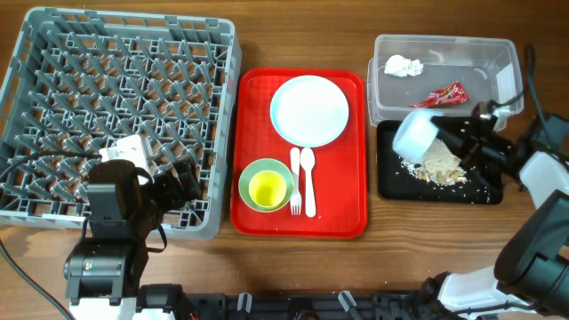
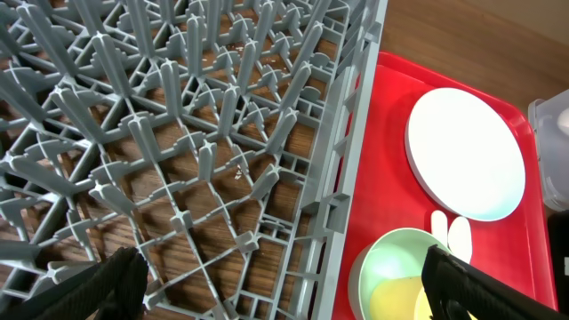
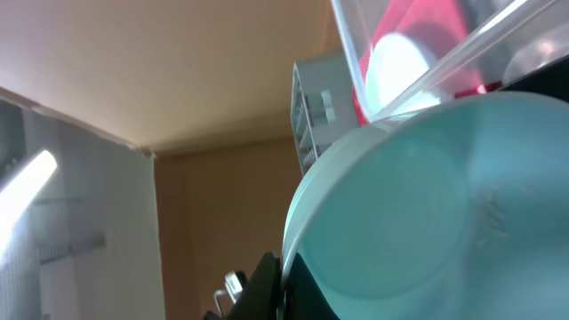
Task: Sort waste into correct bins and load items into the dishwasher rack
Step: 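Tip the blue bowl over the black tray to empty the food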
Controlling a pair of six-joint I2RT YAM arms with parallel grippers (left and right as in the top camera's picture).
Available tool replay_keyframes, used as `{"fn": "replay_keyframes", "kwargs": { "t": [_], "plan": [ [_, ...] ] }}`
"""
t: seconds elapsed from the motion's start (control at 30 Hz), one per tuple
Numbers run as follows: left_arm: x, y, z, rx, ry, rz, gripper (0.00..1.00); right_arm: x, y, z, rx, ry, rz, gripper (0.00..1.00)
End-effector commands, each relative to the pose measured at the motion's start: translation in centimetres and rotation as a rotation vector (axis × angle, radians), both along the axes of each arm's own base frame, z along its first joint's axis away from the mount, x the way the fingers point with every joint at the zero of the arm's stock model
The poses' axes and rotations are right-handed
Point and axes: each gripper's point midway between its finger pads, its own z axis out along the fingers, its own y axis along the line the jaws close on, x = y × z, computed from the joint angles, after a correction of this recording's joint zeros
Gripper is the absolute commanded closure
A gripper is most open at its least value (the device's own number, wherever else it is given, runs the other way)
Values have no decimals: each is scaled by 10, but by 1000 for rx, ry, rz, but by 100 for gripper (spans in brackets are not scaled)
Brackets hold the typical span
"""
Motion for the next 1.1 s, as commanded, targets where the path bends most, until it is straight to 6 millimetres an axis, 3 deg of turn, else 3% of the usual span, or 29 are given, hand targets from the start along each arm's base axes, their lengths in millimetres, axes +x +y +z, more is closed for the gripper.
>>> {"fn": "replay_keyframes", "kwargs": {
  "t": [0.0, 0.2, 0.4, 0.47, 0.6, 0.73, 0.87, 1.07],
  "plan": [
    [1, -3, 7, 9, -20, -25, 0, -2, 26, 9, -79, -50, 64, 96],
    [1, -3, 7, 9, -20, -25, 0, -5, 76, 39, -309, -143, 137, 96],
    [1, -3, 7, 9, -20, -25, 0, -2, 135, 71, -565, -388, 179, 96],
    [1, -3, 7, 9, -20, -25, 0, -1, 154, 67, -659, -458, 203, 96],
    [1, -3, 7, 9, -20, -25, 0, 0, 184, 39, -957, -598, 273, 96],
    [1, -3, 7, 9, -19, -25, 0, 0, 199, 20, -1186, -663, 310, 96],
    [1, -3, 7, 9, -20, -25, 0, -1, 205, 16, -1324, -727, 324, 96],
    [1, -3, 7, 9, -20, -25, 0, -10, 216, 9, -1417, -863, 447, 96]
  ]
}}
